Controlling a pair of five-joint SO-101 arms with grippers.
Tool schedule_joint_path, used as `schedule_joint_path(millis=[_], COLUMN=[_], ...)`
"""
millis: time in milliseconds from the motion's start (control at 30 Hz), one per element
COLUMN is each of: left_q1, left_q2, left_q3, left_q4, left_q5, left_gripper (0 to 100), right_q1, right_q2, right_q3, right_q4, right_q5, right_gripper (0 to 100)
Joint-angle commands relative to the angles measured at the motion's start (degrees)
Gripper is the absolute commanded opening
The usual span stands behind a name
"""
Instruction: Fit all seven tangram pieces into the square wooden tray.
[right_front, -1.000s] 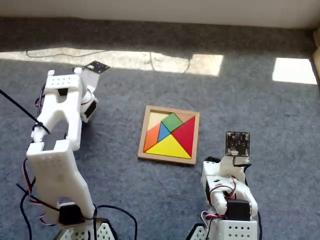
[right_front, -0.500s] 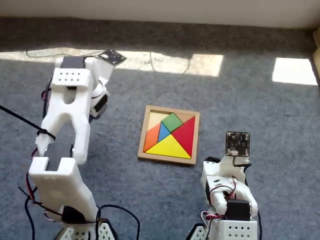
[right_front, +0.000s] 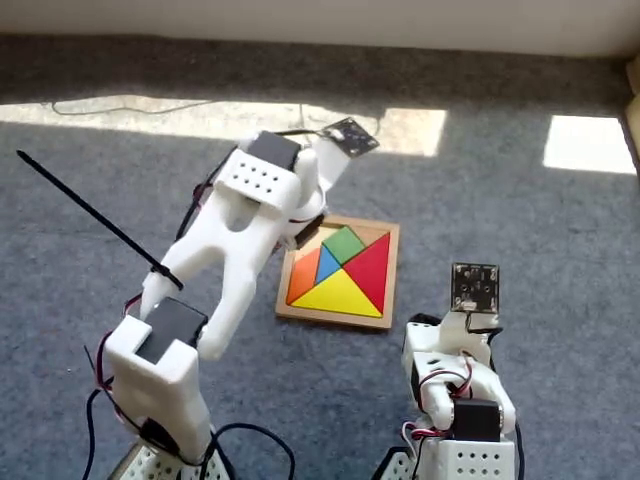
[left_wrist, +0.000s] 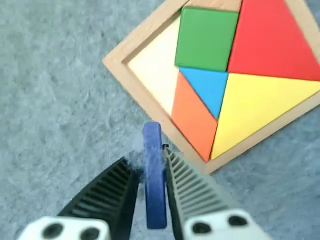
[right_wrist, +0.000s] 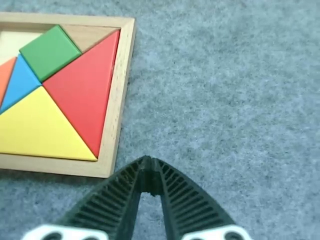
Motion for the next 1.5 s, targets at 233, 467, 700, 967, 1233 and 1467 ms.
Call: schedule_joint_path(millis=[233,467,700,967,1233,1467], left_q1=[7.5,9.1,9.4,8.0,4.4,2.2], left_q2=[-0.2,7.4,8.6,10.0,7.7,4.8], left_q3=[-2.3,-2.8,-2.8,-2.9,-6.5,-6.5], left_q4=[-6.4,-9.4,-11.8,-14.0,-11.1,-11.0], left_q5=[1.2,1.1,1.2,1.2,1.2,1.2], left_gripper=[1,1,8,15,15,15], right_q1=[0.7,0.7,0.7,0.7,0.7,0.7], right_q2=[-0.9,-0.9,-0.9,-0.9,-0.9,-0.9], right_q3=[8.7,8.7,8.7,8.7,8.7,8.7], right_q4=[0.0,0.0,0.0,0.0,0.0,0.0], right_q5=[0.0,0.0,0.0,0.0,0.0,0.0], right_gripper=[0.6,0.6,0.6,0.6,0.6,0.6])
